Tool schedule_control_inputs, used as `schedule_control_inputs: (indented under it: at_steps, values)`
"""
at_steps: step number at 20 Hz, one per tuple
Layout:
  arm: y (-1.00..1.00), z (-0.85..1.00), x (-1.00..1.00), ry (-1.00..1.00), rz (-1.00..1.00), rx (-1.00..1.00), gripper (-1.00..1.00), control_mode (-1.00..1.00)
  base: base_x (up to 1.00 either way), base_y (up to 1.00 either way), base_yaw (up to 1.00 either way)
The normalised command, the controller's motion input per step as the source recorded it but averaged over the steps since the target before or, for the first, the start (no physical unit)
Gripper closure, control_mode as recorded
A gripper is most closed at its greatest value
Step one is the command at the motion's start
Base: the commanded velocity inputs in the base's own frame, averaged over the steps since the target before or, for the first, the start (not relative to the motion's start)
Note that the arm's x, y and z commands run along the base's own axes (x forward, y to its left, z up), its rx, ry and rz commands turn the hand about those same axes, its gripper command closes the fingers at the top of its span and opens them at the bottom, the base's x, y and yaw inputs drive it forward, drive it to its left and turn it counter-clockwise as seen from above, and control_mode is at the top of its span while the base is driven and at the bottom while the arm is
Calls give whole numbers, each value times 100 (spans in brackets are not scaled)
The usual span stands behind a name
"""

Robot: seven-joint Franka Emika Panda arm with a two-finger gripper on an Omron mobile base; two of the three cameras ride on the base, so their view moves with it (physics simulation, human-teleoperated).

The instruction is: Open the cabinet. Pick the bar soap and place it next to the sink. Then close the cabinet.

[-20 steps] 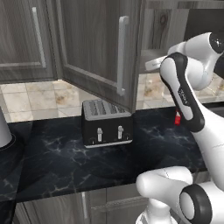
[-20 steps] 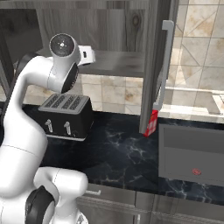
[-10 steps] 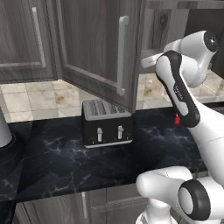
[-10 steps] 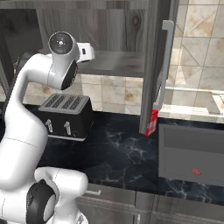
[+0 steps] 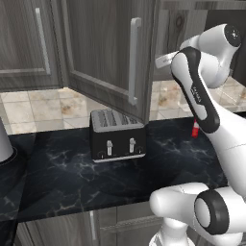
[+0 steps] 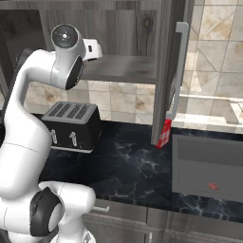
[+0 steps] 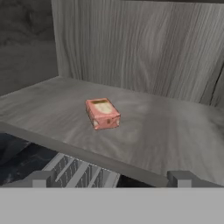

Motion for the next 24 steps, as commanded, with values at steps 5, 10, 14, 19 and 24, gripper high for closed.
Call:
schedule_control_inputs:
  at_steps: [5, 10, 14, 19, 24]
  values:
    - [25, -1, 0, 1, 0, 0, -100, -100, 0, 0, 0]
    - [36, -3, 0, 0, 0, 0, -100, -100, 0, 0, 0]
    - [21, 0, 0, 0, 0, 0, -100, -100, 0, 0, 0]
    - [0, 0, 5, 0, 0, 0, -100, -100, 0, 0, 0]
    - [0, -1, 21, 4, 0, 0, -100, -100, 0, 0, 0]
